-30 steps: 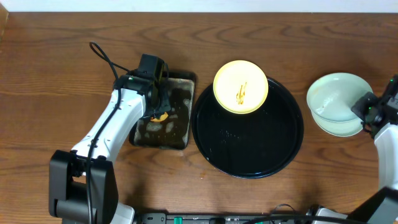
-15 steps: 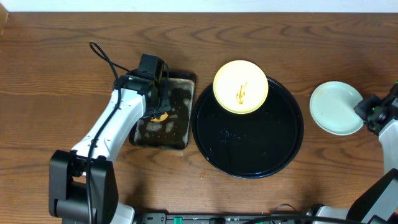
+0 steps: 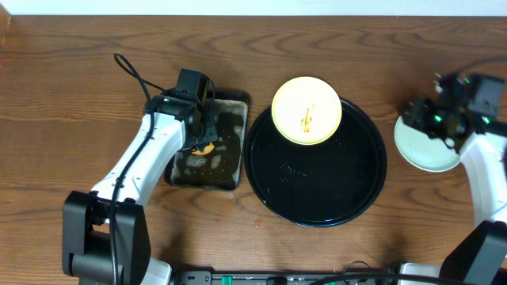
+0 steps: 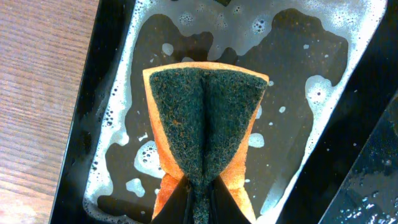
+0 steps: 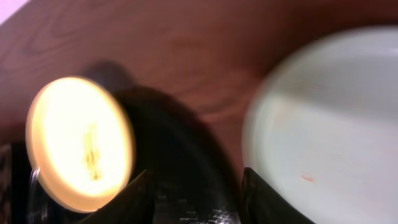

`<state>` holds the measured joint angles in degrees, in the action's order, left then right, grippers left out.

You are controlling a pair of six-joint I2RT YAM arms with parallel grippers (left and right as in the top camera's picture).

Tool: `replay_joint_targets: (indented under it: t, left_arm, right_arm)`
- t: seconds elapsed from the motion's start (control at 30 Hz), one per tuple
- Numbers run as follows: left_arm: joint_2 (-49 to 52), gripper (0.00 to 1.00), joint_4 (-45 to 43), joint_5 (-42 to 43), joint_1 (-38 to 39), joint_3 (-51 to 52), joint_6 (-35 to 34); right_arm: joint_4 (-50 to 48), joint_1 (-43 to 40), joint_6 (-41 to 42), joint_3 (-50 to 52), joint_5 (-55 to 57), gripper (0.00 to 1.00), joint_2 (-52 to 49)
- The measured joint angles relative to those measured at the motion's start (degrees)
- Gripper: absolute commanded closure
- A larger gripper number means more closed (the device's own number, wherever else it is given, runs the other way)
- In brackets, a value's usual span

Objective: Clean dirty plates on tray and stack at the side
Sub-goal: 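Move right gripper back to grip the rim of the yellow plate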

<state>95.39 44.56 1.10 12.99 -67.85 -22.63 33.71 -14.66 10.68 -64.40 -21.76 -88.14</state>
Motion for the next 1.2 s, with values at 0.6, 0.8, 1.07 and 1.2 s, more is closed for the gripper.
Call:
replay_joint_targets:
  t: [0.6, 0.8, 1.07, 1.2]
  left_arm:
    - [0.0, 0.92, 0.0, 0.0, 0.0, 0.0, 0.0]
    - [0.0, 0.92, 0.1, 0.0, 0.0, 0.0, 0.0]
    - [0.0, 0.92, 0.2, 0.0, 0.0, 0.0, 0.0]
    - [0.0, 0.92, 0.2, 0.0, 0.0, 0.0, 0.0]
  right_arm:
    - [0.5, 17.2, -9.6, -11.9, 3.2, 0.62, -20.3]
    - [-3.3, 18.2, -7.3, -11.9, 3.5, 0.69, -24.4]
    - [-3.5, 18.4, -4.2, -11.9, 3.6, 0.89, -27.9]
    - [-1.7, 19.1, -3.5, -11.9, 3.6, 0.99, -28.0]
